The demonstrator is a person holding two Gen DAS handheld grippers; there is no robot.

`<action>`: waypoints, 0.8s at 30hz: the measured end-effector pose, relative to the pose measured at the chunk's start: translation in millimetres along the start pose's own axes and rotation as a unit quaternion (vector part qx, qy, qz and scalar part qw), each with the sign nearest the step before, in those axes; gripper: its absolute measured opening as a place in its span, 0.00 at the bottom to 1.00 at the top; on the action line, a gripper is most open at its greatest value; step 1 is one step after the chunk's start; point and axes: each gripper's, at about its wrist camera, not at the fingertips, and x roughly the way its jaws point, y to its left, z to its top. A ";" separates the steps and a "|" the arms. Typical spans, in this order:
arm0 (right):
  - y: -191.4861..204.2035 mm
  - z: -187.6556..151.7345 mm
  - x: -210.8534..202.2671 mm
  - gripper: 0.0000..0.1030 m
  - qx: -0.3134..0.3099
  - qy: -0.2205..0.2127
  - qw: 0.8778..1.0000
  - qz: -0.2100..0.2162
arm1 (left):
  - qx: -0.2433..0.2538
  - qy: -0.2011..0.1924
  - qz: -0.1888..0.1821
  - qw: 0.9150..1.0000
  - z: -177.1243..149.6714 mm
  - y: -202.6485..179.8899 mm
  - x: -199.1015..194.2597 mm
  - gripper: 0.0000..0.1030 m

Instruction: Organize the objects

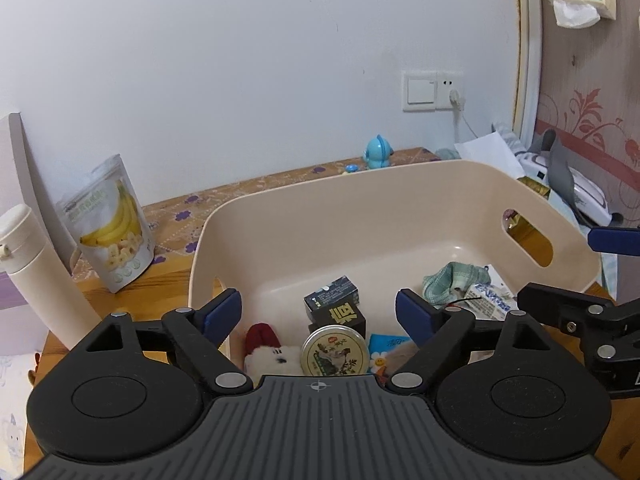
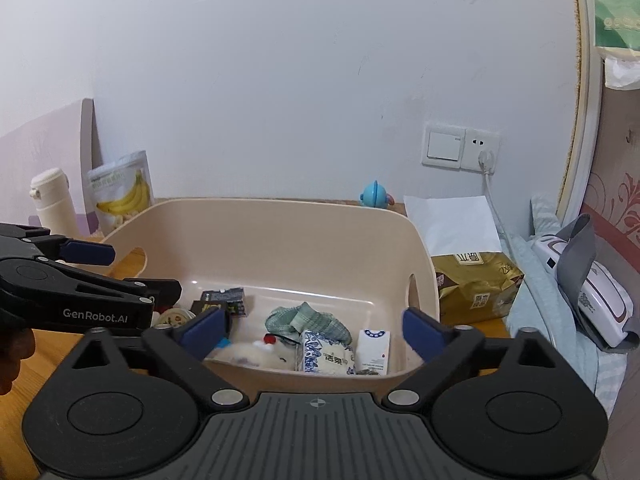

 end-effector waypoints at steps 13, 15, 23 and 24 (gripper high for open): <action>-1.5 -10.8 -30.0 1.00 0.024 -0.023 0.999 -0.006 | -0.007 -0.019 0.011 1.000 -6.8 3.6 -34.3 0.85; -0.6 -11.9 -34.7 1.00 0.024 -0.023 0.999 -0.007 | -0.008 -0.021 0.012 1.000 -8.4 3.2 -40.2 0.85; 2.5 -17.9 -56.6 1.00 0.021 -0.028 0.999 -0.010 | -0.010 -0.029 0.019 0.999 -16.3 0.0 -64.6 0.85; 2.5 -19.0 -59.0 1.00 0.021 -0.029 0.999 -0.010 | -0.010 -0.029 0.020 0.999 -17.9 -0.3 -67.0 0.85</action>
